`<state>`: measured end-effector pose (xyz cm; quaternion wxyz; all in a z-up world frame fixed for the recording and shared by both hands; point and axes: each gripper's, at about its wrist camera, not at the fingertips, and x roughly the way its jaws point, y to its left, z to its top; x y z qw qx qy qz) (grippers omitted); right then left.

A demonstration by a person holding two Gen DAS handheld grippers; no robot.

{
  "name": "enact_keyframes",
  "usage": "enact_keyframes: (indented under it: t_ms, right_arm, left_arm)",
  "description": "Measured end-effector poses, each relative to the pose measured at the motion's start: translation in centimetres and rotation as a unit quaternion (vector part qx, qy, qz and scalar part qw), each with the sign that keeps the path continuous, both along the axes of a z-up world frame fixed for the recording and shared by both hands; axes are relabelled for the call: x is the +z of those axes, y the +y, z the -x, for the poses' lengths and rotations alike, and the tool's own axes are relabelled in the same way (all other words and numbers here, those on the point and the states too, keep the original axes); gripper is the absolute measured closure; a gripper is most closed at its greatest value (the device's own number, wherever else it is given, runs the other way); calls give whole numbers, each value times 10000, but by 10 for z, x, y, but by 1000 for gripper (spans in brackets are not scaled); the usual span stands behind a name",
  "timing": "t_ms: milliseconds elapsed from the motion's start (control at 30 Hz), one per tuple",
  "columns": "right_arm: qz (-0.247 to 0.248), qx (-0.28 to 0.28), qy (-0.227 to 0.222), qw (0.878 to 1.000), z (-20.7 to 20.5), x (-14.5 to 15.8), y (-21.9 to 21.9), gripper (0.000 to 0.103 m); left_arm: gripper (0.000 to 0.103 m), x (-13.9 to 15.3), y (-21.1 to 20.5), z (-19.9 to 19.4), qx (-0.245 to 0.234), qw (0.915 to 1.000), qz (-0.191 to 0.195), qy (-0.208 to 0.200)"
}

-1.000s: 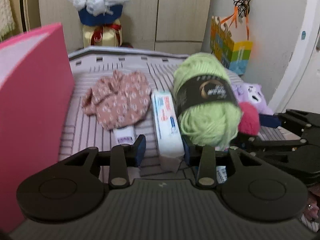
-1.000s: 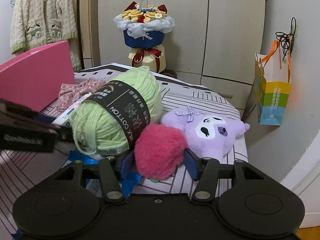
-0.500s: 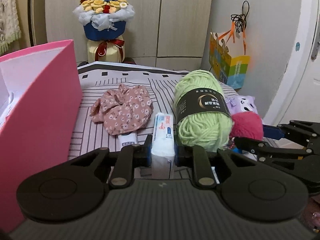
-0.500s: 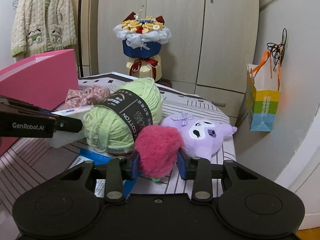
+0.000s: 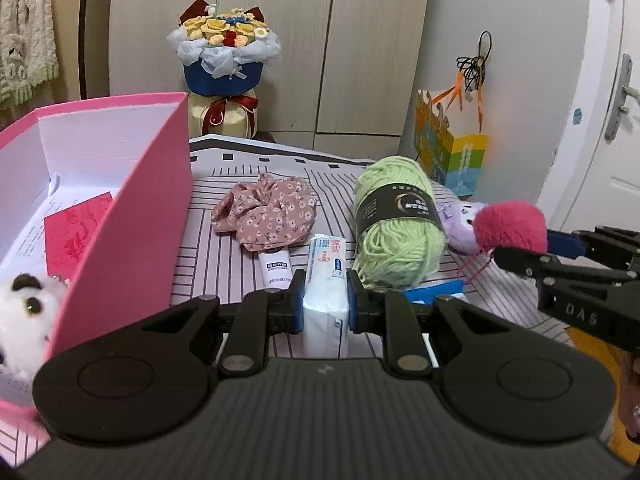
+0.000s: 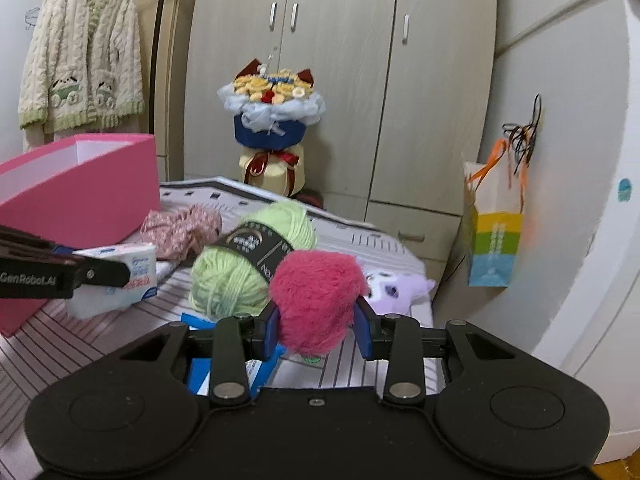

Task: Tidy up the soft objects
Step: 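Lift the white tube with the left gripper while the right gripper carries the pompom over the box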

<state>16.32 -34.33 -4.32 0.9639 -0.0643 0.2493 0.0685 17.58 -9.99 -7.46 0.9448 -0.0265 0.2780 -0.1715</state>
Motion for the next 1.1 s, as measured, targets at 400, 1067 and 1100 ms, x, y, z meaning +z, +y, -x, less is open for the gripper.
enact_keyframes:
  t_ms: [400,1067,1100]
  right_arm:
    - [-299,-115,391,9987,27,14,2,62]
    - [-1018,1407,1577,9721,73,11,53,62]
    - [-1015,1484,1631,9701,73,12,55,62]
  left_arm:
    - [85,10,20,39,-128,9993,353,92]
    - [85,10,57,76,-373,9976,30,576]
    - [85,11,61,78,-387,9973,60,622]
